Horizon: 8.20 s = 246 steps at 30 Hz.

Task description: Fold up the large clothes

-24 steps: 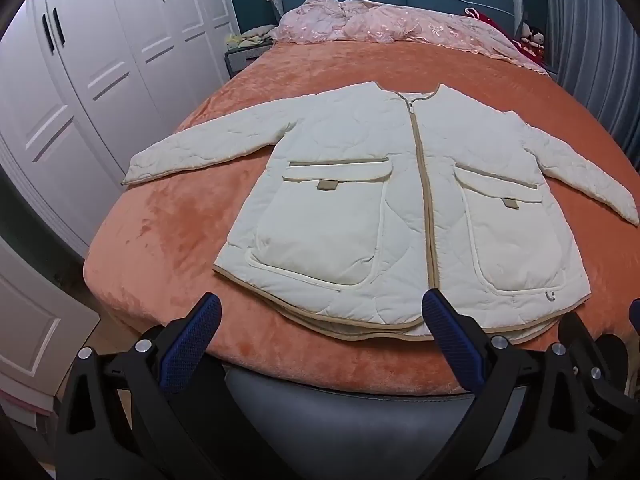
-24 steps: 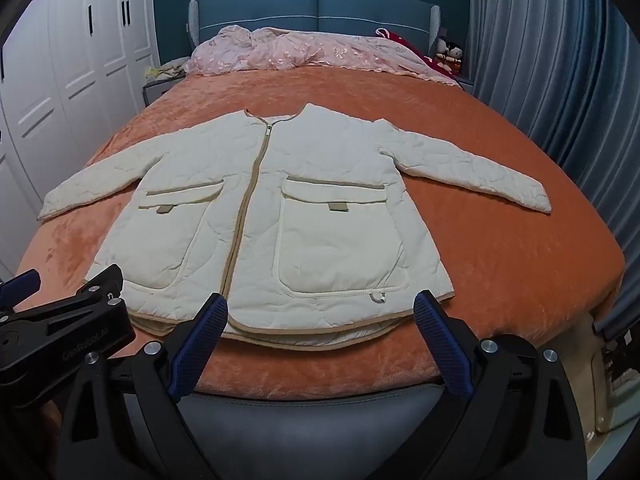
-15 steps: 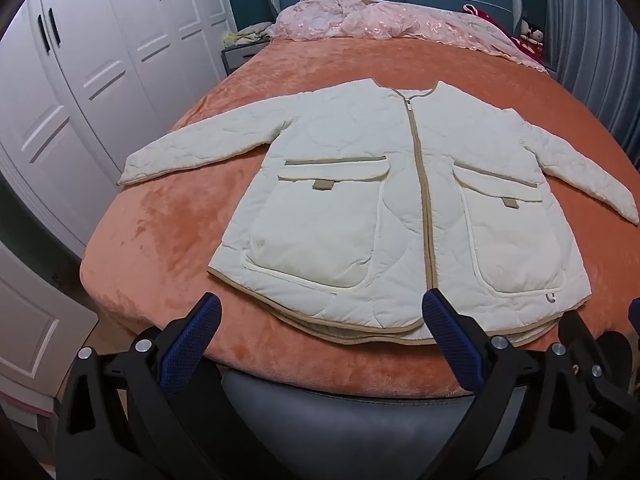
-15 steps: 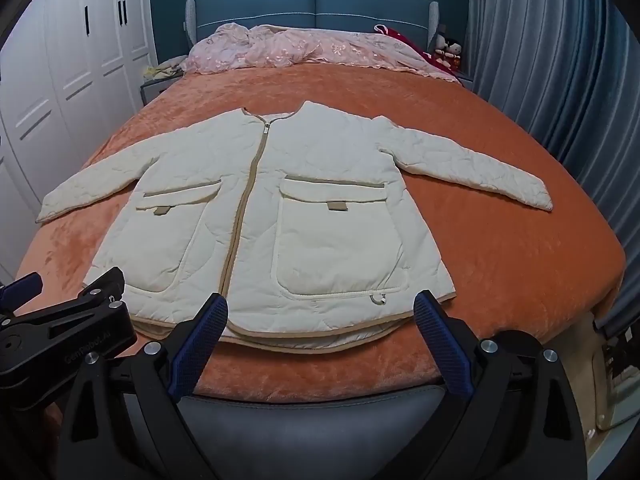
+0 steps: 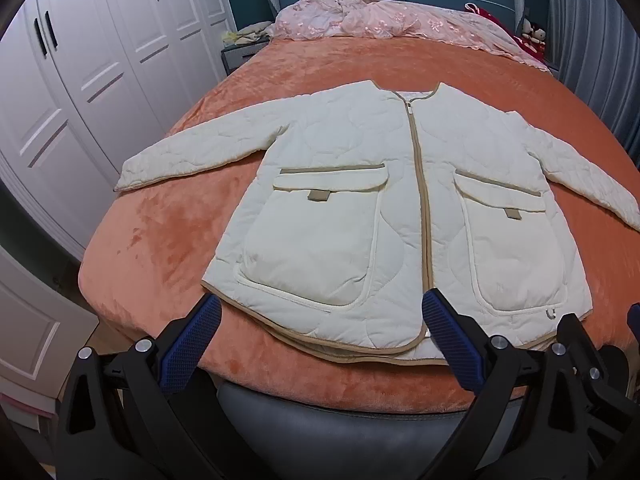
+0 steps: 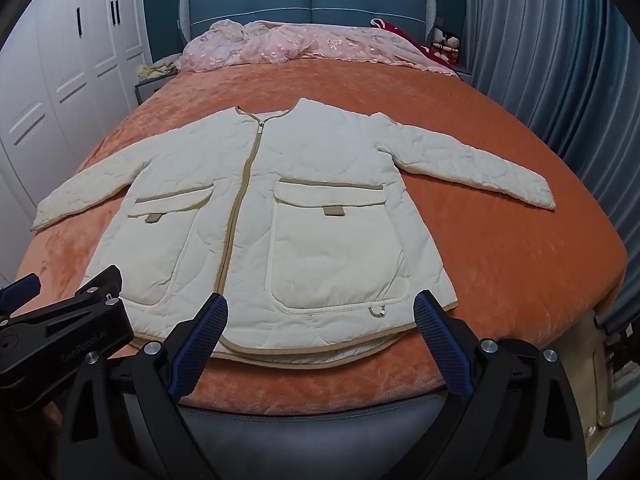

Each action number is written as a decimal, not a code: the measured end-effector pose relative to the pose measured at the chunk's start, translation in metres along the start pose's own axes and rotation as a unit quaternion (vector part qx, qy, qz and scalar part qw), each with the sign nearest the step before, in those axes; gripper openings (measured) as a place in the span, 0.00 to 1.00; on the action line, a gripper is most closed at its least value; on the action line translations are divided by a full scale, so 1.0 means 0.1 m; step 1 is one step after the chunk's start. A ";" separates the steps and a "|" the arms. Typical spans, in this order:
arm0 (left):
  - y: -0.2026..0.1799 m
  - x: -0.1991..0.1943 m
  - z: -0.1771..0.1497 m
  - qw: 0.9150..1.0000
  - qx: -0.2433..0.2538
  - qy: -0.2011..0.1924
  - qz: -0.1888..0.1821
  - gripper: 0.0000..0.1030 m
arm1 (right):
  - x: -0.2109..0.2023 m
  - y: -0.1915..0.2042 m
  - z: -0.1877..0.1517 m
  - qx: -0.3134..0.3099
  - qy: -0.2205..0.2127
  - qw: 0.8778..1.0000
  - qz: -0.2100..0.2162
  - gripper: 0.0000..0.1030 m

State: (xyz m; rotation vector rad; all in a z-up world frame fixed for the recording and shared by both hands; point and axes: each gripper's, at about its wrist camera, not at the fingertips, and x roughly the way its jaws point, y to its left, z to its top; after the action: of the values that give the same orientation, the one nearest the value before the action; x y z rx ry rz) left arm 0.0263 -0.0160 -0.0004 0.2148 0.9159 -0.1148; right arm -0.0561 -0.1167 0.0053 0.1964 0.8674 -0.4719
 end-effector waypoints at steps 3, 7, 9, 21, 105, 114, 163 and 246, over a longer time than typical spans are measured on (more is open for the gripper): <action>-0.01 0.00 0.03 1.000 0.001 -0.001 0.001 0.95 | 0.01 -0.01 0.01 0.003 0.001 1.000 0.001 0.90; -0.01 0.00 0.05 1.000 0.001 -0.001 0.002 0.95 | 0.02 -0.03 0.04 0.006 0.002 1.000 0.000 0.90; -0.02 0.00 0.05 1.000 0.001 -0.001 0.002 0.95 | 0.01 -0.03 0.05 0.007 0.002 1.000 -0.001 0.90; -0.04 -0.01 0.06 1.000 0.002 -0.002 0.002 0.95 | 0.02 -0.05 0.07 0.007 0.002 1.000 -0.002 0.90; -0.18 1.24 0.72 0.995 -0.003 0.037 0.089 0.95 | 2.72 -4.21 1.14 0.364 0.033 0.924 -0.109 0.83; -0.36 1.53 1.03 0.995 0.003 0.036 0.089 0.95 | 2.95 -4.36 1.30 0.348 0.018 0.929 -0.125 0.21; 0.53 2.03 1.52 0.953 -0.240 0.087 -0.166 0.95 | 2.39 0.60 1.61 -0.053 0.073 0.972 0.216 0.53; -0.05 3.01 1.60 0.997 -0.082 0.004 -0.008 0.32 | 3.47 -1.08 1.75 0.043 0.024 0.999 0.020 0.09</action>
State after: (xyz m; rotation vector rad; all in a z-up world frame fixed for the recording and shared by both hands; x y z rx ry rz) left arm 0.3312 -0.0599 -0.1468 0.0561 0.9303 -0.0534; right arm 0.2047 -0.3835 -0.1479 0.3047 0.8886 -0.4686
